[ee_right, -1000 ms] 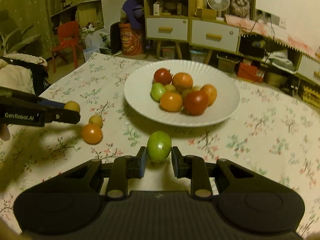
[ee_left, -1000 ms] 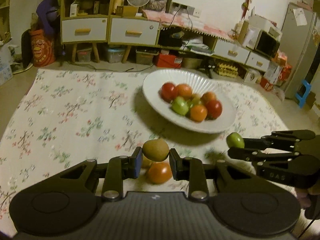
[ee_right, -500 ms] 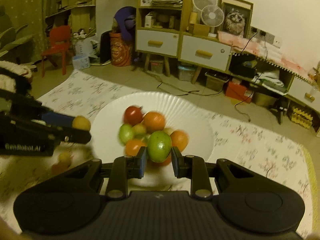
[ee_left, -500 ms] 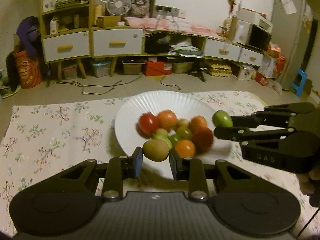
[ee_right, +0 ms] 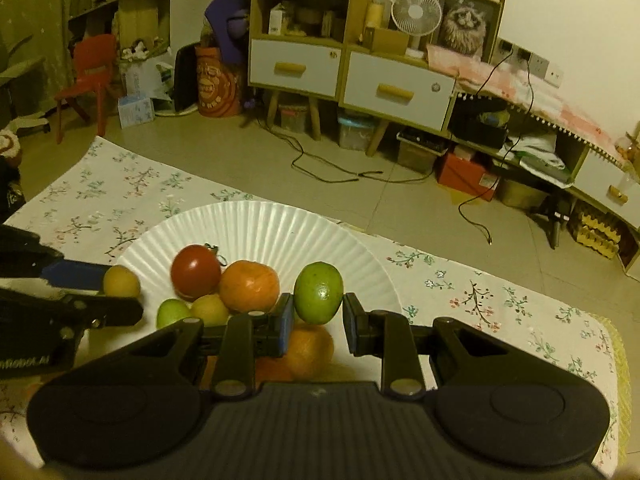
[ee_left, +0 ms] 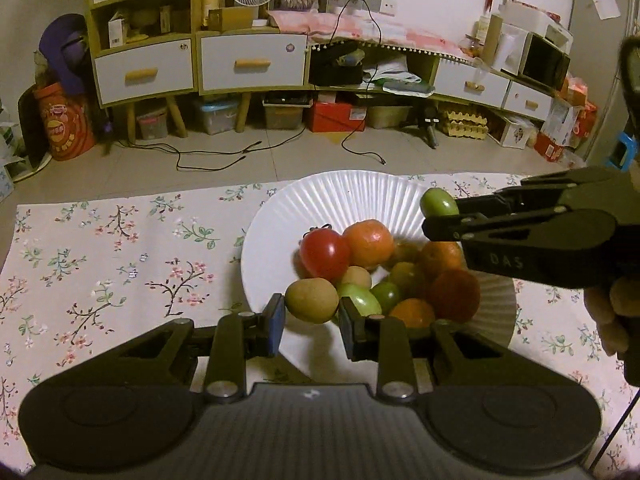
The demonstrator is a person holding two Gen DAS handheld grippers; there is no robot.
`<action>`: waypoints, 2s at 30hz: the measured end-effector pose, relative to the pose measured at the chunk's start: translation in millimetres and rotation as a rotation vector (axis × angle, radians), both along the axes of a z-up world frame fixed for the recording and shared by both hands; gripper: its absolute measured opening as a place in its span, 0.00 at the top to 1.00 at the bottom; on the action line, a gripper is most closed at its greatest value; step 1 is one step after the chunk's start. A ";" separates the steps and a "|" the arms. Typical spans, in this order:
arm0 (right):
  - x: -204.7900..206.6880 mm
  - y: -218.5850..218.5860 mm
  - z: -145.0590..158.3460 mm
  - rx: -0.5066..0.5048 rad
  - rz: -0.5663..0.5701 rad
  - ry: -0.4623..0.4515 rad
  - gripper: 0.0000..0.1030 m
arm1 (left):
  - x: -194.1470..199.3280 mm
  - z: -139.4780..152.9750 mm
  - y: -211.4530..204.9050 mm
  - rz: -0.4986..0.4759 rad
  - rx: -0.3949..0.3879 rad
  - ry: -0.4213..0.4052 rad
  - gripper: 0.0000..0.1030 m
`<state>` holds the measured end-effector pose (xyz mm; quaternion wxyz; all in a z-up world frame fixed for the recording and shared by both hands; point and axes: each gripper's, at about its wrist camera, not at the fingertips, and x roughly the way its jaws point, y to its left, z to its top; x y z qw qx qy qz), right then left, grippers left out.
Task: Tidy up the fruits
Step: 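Carry the kiwi and green tomato over the white plate with both tools, then open both tools to release the fruits into the white plate, then move both open tools back toward the last two fruits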
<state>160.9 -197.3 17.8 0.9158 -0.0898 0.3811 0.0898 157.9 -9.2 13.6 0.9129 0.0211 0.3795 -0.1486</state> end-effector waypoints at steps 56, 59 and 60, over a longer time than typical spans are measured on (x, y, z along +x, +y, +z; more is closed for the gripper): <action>-57.2 -14.4 10.7 0.060 -0.113 0.006 0.39 | -65.8 9.7 43.8 -0.018 -0.004 0.011 0.31; -68.0 -10.0 8.8 0.050 -0.120 0.009 0.33 | -73.0 9.2 47.0 -0.011 0.006 0.013 0.25; -72.1 -8.4 8.6 0.049 -0.121 0.007 0.31 | -75.3 9.2 47.8 -0.009 0.009 0.011 0.22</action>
